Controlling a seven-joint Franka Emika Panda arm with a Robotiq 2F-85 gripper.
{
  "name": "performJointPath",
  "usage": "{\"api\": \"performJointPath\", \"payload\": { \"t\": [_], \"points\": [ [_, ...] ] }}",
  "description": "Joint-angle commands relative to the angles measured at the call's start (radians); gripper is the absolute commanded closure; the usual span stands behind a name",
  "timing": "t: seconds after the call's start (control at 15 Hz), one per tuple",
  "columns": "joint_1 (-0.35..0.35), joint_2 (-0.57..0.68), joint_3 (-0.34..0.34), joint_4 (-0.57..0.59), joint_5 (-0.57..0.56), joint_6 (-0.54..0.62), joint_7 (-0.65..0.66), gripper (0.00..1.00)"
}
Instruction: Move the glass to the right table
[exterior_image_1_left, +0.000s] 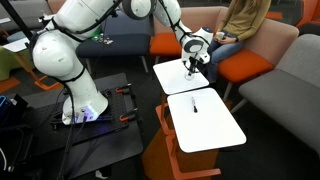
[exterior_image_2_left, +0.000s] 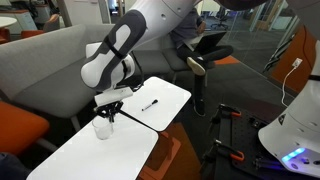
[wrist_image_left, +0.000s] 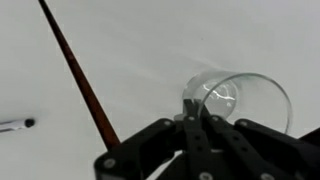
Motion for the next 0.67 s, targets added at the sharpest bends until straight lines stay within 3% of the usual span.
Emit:
{"api": "performJointPath", "payload": {
  "t": [0.0, 0.6],
  "points": [
    [-0.015, 0.008, 0.018, 0.03, 0.026, -0.043, -0.011, 0.99],
    [-0.015, -0.097, 0.008, -0.054, 0.056, 0.005, 0.007, 0.99]
  ]
}}
